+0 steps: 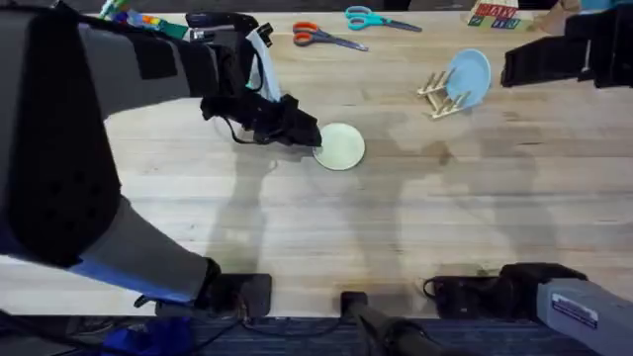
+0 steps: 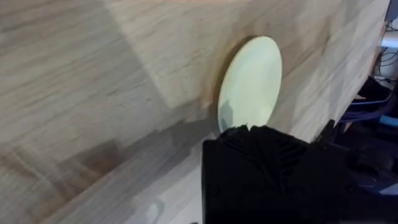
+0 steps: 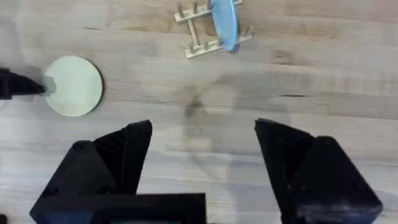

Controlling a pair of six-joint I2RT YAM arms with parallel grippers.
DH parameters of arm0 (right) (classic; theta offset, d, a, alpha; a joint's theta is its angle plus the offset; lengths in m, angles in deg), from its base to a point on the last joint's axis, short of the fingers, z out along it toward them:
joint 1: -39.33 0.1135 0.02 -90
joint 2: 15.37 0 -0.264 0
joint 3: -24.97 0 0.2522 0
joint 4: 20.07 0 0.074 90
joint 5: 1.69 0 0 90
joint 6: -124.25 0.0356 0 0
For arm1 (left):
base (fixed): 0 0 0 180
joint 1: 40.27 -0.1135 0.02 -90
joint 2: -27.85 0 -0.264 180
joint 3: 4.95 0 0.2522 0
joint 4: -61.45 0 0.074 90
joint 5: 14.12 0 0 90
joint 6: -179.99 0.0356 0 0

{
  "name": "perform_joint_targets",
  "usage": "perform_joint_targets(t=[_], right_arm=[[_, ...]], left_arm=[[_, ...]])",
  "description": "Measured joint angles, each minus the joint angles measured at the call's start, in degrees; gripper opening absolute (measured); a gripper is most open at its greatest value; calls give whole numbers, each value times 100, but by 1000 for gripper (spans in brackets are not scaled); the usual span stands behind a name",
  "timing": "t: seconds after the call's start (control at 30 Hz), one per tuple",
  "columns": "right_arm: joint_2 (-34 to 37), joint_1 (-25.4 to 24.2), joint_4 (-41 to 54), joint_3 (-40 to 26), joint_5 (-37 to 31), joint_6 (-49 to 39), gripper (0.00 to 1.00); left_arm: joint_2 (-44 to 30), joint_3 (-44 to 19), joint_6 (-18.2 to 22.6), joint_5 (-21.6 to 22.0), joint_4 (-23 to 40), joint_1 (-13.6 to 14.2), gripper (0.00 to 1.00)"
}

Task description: Pick up the plates from the table one by one and place each into a slot on the dish rack.

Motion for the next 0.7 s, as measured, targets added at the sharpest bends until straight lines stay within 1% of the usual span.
perform_joint_targets(t=[0.4, 0.7], right_arm=[[0, 0, 0, 0, -1, 0, 993], [0, 0, -1, 0, -1, 0, 994]], left_arm=[[-220, 1, -18, 130, -195, 0, 42], [-423, -2, -148, 128, -213, -6, 42]])
